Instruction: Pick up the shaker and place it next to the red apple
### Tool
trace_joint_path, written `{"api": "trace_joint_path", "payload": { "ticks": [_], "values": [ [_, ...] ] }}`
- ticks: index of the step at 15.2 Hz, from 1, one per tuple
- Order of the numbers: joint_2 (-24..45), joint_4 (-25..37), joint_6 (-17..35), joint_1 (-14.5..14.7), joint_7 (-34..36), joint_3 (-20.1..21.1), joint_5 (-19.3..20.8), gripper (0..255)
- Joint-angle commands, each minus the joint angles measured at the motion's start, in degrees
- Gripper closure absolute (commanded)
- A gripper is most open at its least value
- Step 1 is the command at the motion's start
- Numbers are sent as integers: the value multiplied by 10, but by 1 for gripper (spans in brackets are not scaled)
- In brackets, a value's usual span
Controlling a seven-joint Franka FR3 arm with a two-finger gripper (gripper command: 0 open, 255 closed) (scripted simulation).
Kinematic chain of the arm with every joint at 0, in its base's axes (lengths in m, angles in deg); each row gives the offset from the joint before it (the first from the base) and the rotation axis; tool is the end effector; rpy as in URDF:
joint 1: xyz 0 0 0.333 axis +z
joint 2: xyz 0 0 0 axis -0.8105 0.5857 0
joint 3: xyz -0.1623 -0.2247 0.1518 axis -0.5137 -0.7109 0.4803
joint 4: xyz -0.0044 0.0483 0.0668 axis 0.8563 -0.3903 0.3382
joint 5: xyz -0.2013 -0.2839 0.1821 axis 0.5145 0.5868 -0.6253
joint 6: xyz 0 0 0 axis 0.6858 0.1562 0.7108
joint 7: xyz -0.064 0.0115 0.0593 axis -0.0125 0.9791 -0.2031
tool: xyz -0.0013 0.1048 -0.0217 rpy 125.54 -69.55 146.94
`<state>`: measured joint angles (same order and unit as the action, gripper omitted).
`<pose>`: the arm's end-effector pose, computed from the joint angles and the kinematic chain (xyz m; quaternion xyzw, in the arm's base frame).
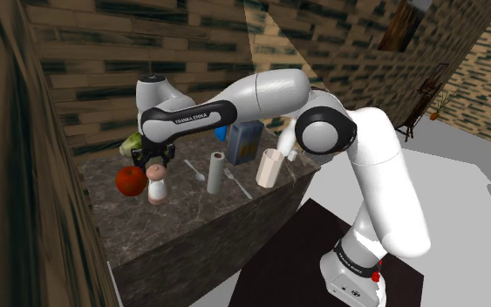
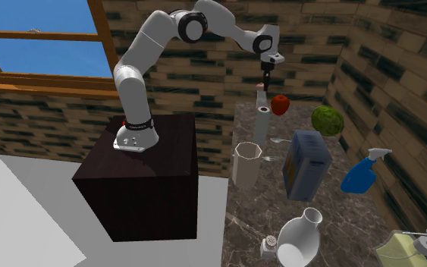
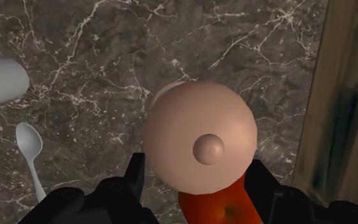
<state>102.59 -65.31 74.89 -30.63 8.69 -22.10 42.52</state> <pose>0.6801 0.2998 0.3097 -0.9929 0.1145 -0.0331 0.0010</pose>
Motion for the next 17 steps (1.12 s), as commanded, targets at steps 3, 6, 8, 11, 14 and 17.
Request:
{"api": "trace_joint_path", "payload": {
  "ticks": [3,6,8,11,14,17],
  "values": [
    [15,-7,22,0,1,0,1,255],
    [26,-11,38,0,2,0,1,255],
    [29,-12,41,0,2,-1,1,255],
    [29,-12,41,0,2,-1,1,255],
    [29,-12,41,0,2,-1,1,255],
    [29,-12,41,0,2,-1,1,0]
  ]
}}
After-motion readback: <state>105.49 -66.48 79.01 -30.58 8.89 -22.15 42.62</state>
